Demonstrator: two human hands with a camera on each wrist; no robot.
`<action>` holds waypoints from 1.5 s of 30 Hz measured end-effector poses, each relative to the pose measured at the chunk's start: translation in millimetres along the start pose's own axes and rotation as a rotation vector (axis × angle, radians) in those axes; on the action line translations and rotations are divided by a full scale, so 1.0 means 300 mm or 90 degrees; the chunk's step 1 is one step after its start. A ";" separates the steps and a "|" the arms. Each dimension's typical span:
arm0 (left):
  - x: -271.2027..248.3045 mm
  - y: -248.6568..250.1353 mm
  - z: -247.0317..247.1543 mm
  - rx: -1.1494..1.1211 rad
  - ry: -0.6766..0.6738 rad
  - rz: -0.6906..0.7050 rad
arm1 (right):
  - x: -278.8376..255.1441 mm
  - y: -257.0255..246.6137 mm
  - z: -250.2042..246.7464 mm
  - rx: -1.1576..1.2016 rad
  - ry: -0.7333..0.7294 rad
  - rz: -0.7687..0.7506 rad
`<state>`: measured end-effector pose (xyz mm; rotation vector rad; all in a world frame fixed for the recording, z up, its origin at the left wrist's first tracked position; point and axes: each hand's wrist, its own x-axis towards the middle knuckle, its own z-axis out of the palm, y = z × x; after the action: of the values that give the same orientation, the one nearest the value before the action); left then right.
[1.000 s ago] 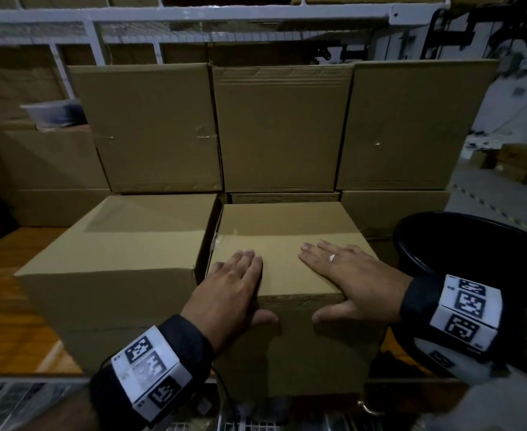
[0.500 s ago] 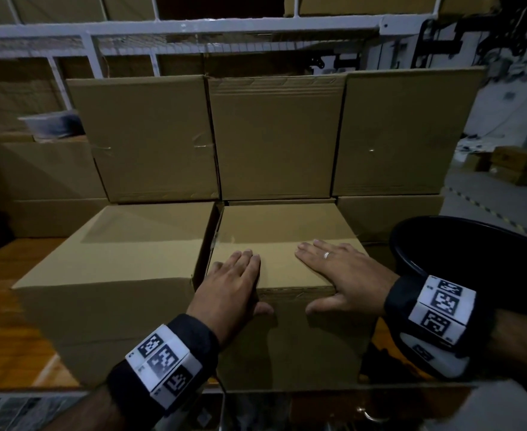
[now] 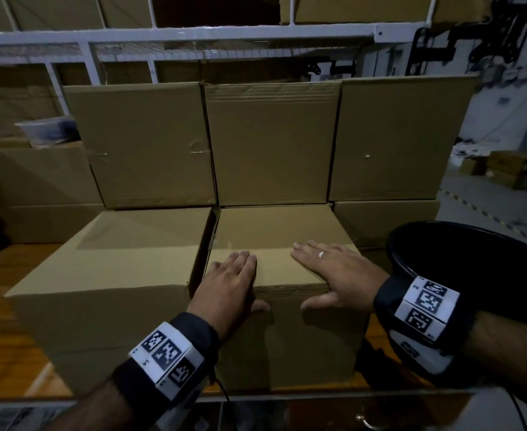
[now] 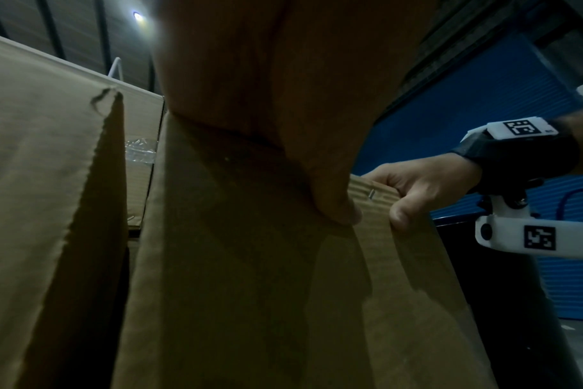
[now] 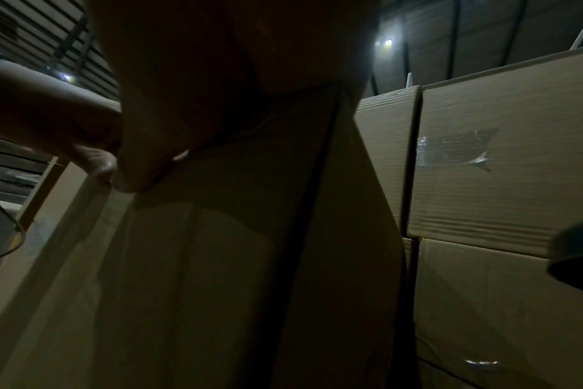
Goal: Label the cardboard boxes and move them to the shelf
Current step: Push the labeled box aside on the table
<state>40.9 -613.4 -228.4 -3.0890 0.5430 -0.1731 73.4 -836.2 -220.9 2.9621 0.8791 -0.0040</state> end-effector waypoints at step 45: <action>-0.271 -0.687 -0.036 -0.304 0.151 -0.515 | -0.090 -0.019 0.033 0.124 0.119 0.213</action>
<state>33.7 -391.7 -222.5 -3.5581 -0.8270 -0.4633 47.8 -846.5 -230.5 3.2971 0.4036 0.2167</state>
